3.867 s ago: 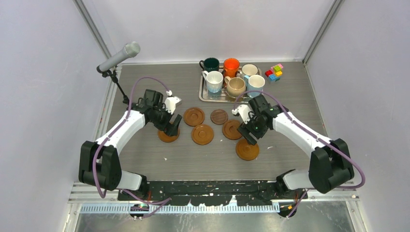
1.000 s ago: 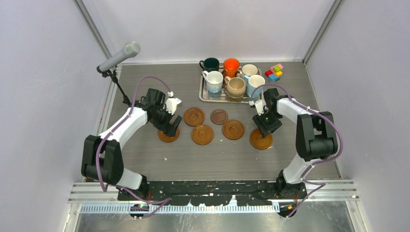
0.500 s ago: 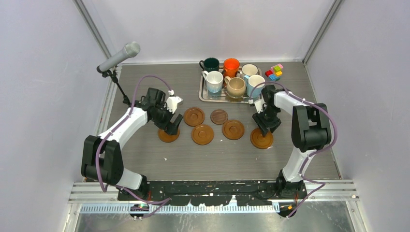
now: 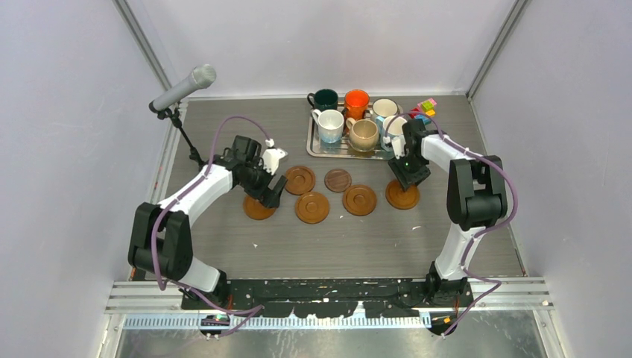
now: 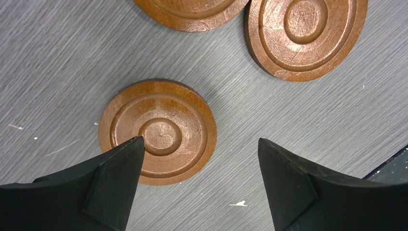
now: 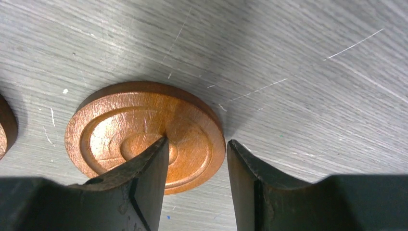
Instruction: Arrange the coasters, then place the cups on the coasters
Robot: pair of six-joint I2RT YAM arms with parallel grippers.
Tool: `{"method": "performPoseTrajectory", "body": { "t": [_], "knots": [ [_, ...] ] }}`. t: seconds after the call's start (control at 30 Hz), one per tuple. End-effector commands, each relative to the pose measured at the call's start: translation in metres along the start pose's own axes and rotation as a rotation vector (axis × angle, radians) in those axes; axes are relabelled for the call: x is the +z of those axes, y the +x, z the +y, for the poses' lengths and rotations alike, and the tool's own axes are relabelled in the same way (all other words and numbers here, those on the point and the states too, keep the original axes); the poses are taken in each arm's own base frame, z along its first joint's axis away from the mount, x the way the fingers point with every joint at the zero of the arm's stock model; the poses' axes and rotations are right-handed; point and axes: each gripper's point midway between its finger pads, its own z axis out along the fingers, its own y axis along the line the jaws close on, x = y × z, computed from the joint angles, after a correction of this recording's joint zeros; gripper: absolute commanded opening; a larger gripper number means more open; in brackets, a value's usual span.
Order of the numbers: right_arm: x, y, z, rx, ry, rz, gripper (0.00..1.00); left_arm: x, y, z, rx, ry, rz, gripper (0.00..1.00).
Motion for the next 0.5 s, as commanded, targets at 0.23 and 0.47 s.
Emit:
{"method": "performPoseTrajectory", "body": {
  "t": [0.23,0.47],
  "knots": [
    [-0.044,-0.034,0.016,-0.041,-0.045,-0.152,0.56,-0.004,-0.041,0.001,0.011,0.008,-0.091,0.89],
    [-0.038,-0.030,0.020,-0.051,-0.069,-0.109,0.56,0.005,-0.060,0.007,0.015,-0.027,-0.108,0.89]
  ]
}}
